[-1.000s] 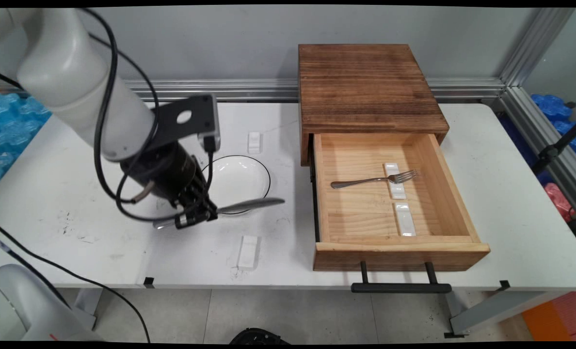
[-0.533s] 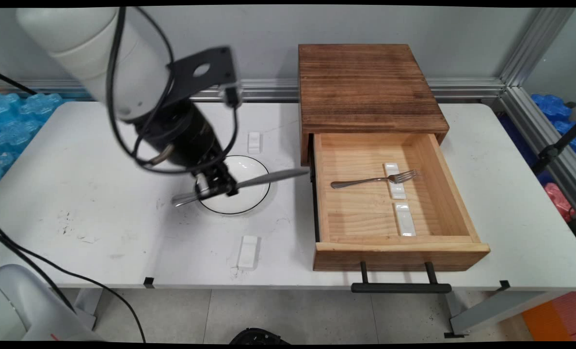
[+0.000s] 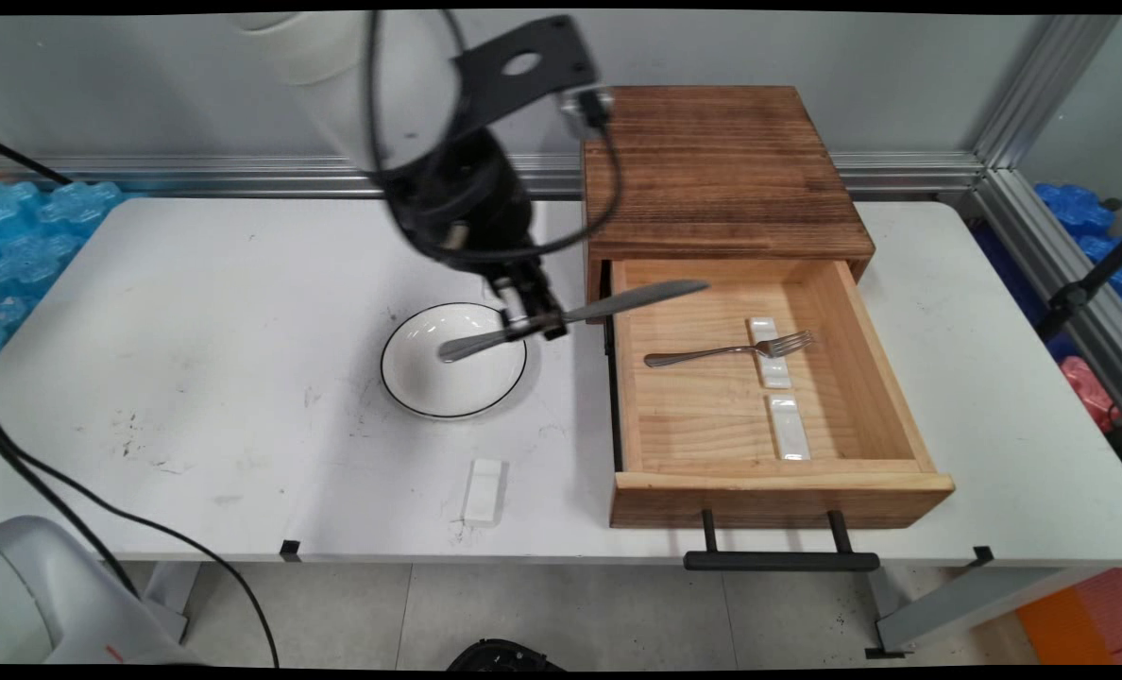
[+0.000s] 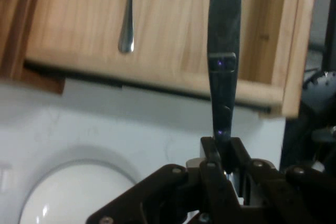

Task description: Place the picked object into the drawer

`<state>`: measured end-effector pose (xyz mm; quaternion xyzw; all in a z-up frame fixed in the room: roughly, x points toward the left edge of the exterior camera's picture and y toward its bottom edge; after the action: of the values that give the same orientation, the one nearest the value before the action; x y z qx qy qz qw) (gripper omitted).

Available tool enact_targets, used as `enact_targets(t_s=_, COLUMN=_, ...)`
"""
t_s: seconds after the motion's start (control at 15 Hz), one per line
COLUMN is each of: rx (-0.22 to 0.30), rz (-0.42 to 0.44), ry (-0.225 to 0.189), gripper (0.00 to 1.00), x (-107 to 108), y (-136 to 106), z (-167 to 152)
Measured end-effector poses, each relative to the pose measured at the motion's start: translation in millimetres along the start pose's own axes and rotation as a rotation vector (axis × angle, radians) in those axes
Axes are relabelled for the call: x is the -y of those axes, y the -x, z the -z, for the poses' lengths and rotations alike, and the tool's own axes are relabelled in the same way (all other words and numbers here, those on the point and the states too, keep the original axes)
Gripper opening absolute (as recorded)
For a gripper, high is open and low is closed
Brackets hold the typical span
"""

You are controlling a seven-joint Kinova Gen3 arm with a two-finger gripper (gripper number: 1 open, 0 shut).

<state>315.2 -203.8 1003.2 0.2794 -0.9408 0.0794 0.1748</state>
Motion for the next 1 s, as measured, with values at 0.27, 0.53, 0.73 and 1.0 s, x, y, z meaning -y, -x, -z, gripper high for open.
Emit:
enact_targets(t_s=0.27, rx=-0.022, rz=-0.002, ry=-0.008, gripper=0.0, x=1.2, y=-34.8, z=-21.6)
enact_targets(t_s=0.53, rx=-0.032, rz=-0.033, ry=-0.003, gripper=0.0, x=-2.1, y=-73.6, z=-57.8)
enact_targets(t_s=0.73, rx=-0.019, rz=-0.067, ry=-0.001, gripper=0.0, x=-5.9, y=-94.7, z=-88.2)
enact_targets(t_s=1.0, rx=0.003, rz=-0.098, ry=0.001, gripper=0.0, x=-11.6, y=-115.7, z=-124.3)
